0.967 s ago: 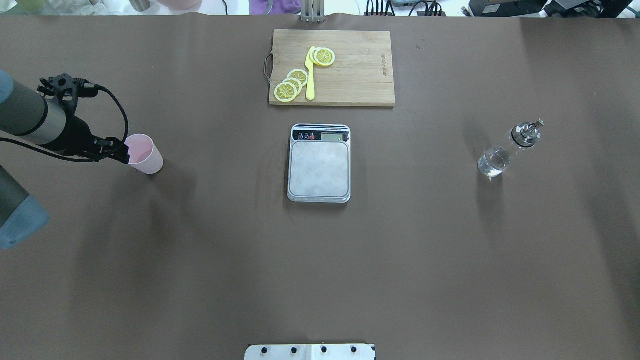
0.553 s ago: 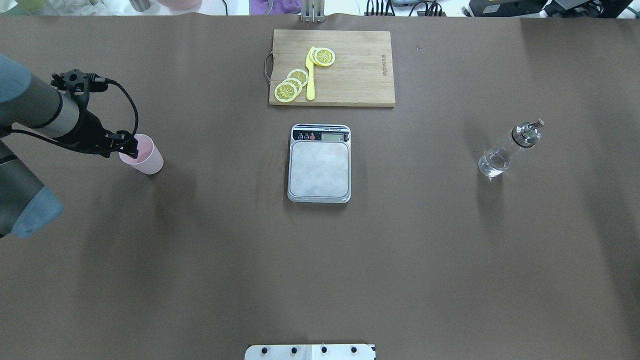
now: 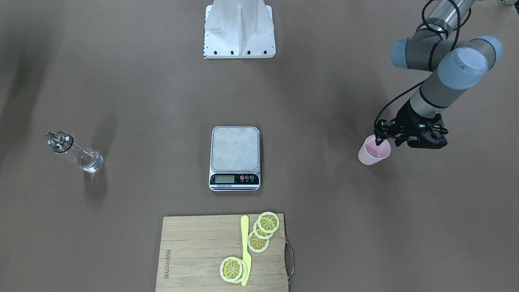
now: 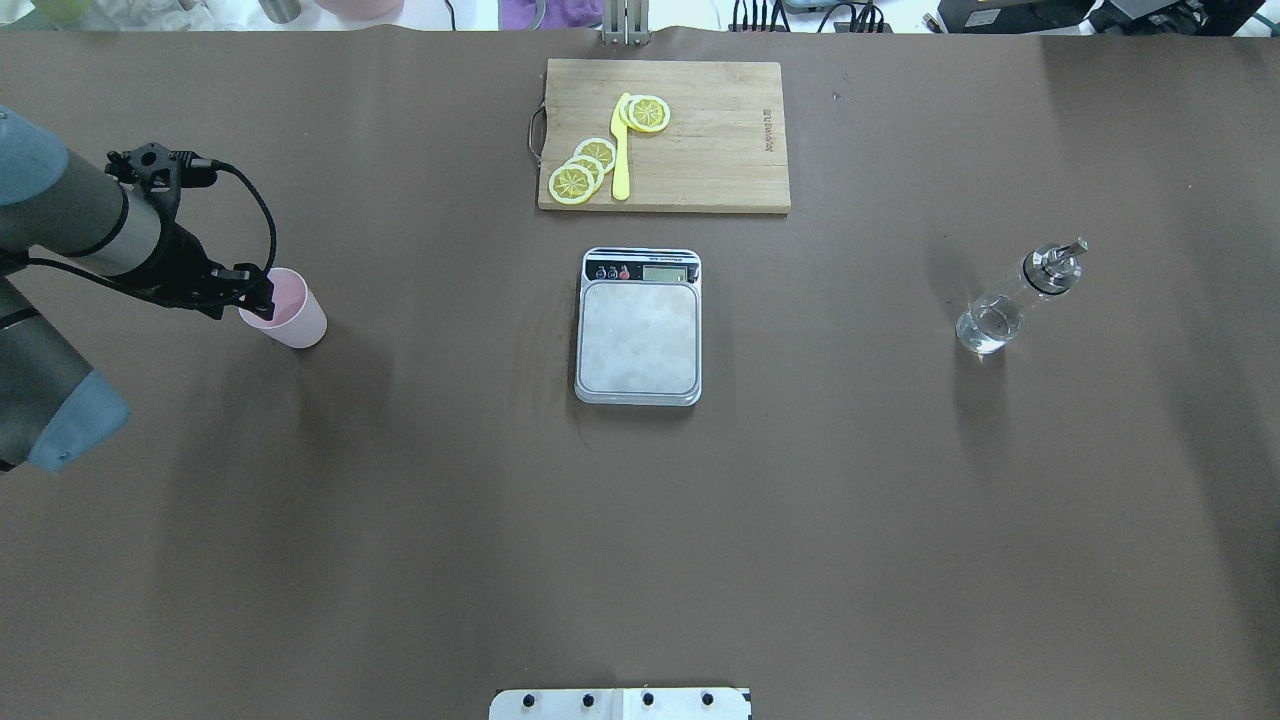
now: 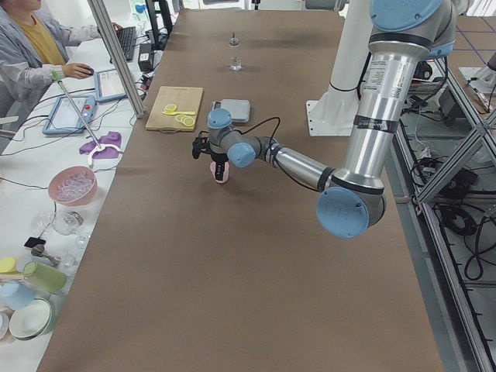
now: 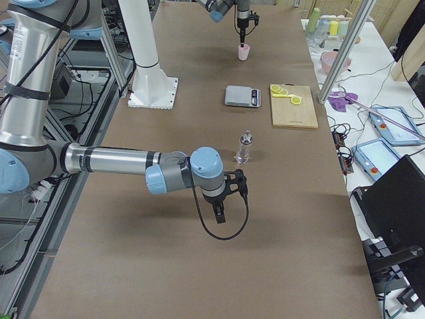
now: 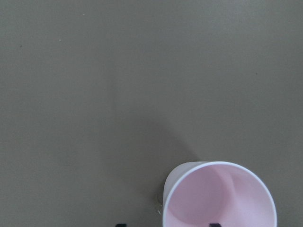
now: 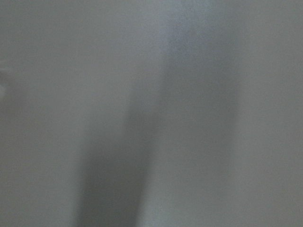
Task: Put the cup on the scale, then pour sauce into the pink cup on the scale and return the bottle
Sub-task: 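Reach the left gripper to the pink cup and grasp it, then carry the pink cup with the left gripper onto the scale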
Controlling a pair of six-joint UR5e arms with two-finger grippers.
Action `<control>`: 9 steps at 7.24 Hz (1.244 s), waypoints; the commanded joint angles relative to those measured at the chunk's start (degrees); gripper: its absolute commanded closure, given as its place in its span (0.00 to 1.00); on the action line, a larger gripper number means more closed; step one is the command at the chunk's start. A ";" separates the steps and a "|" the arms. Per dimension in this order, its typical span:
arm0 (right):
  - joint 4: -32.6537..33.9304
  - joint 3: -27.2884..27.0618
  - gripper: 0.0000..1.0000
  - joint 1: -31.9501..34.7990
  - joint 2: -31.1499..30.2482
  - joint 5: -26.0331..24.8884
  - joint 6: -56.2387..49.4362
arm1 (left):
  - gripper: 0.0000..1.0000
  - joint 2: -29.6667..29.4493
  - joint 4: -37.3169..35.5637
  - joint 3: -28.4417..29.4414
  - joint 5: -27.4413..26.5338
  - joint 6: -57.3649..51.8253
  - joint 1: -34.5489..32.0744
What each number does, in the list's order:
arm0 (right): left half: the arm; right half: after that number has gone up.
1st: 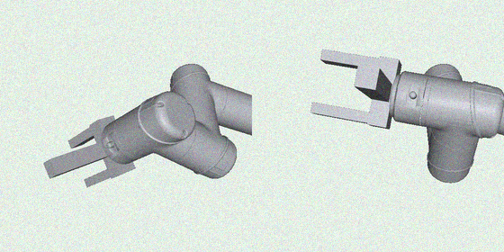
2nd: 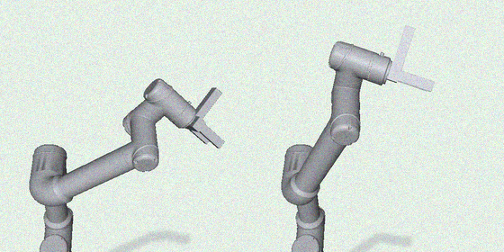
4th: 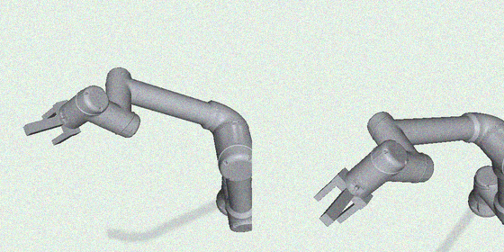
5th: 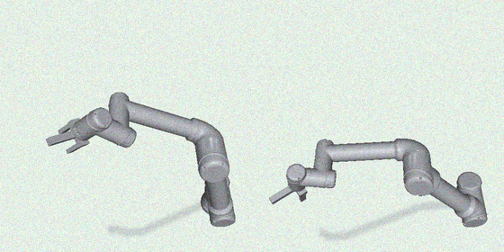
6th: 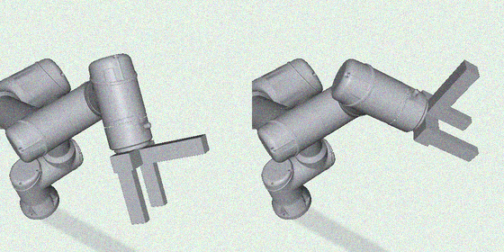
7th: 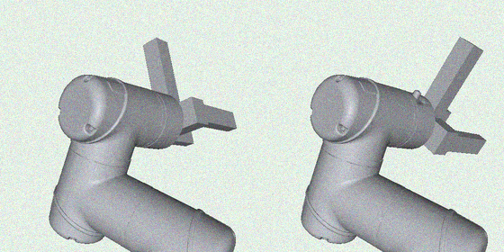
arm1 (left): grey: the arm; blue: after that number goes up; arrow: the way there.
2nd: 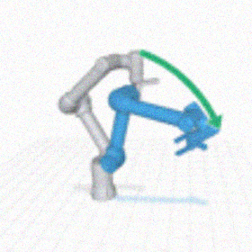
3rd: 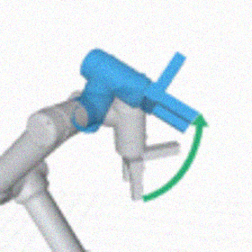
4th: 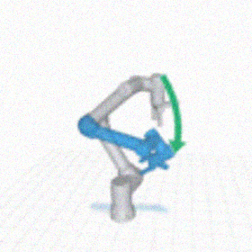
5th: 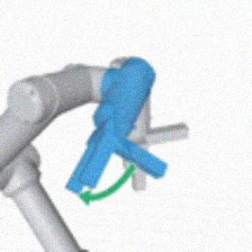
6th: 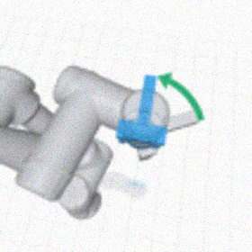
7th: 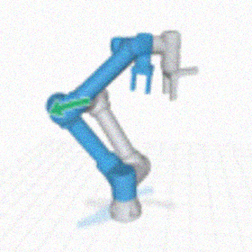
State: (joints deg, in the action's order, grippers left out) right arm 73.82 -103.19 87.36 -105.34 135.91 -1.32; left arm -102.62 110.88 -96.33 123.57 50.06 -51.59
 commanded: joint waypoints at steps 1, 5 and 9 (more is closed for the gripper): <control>0.00 0.01 0.00 0.00 -0.04 -0.03 0.00 | 0.79 -0.82 0.21 1.66 0.80 -0.14 0.00; 0.00 0.01 0.00 0.00 -0.04 0.15 0.00 | 1.00 -8.41 -10.53 2.20 5.10 2.67 -1.93; 0.00 0.01 0.00 0.00 -0.04 0.32 0.00 | 1.00 -22.24 -26.16 -7.11 3.70 12.12 1.56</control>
State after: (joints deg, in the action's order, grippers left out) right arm 73.83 -103.20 87.36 -105.38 136.15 -1.32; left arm -120.54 86.87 -101.73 128.03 57.12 -52.17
